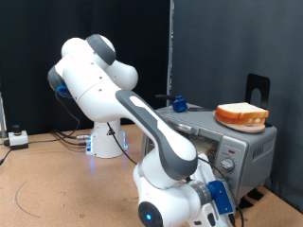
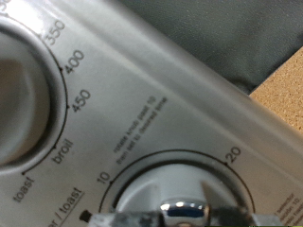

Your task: Make a piece of toast with the oven

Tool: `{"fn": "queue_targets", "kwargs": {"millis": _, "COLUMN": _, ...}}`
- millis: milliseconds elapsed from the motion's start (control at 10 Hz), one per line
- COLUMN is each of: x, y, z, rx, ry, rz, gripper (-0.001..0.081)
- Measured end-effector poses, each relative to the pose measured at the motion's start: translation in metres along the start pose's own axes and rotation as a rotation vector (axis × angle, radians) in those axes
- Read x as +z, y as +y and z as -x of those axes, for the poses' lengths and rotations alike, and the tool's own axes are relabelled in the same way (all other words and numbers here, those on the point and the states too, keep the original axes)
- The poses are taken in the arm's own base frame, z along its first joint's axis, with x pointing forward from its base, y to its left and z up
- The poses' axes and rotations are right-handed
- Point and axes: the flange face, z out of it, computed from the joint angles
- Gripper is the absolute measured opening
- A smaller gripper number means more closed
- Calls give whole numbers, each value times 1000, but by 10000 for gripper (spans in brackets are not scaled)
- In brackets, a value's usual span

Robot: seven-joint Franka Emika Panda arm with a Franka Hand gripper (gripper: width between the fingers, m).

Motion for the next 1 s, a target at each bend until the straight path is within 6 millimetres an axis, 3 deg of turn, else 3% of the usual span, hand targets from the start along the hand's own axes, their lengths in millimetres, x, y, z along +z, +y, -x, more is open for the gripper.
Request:
{"fn": "queue_targets", "kwargs": {"millis": 600, "x": -2, "y": -3, "z": -2, "rx": 52, "ry": 8, "rz": -7, "gripper": 93}}
{"fn": "queue_targets", "kwargs": {"millis": 700, "x": -4, "y": -7, "z": -4, "rx": 59, "ry": 14, "rz": -9, "gripper": 219}}
{"fn": "queue_targets", "kwargs": {"millis": 800, "x": -6, "y": -10, "z": -5, "rx": 65, "ry": 17, "rz": -10, "gripper": 219}}
{"fn": "queue_targets", "kwargs": {"millis": 1000, "x": -11, "y": -15, "z": -6, "rx": 78, "ry": 9, "rz": -19, "gripper": 577}}
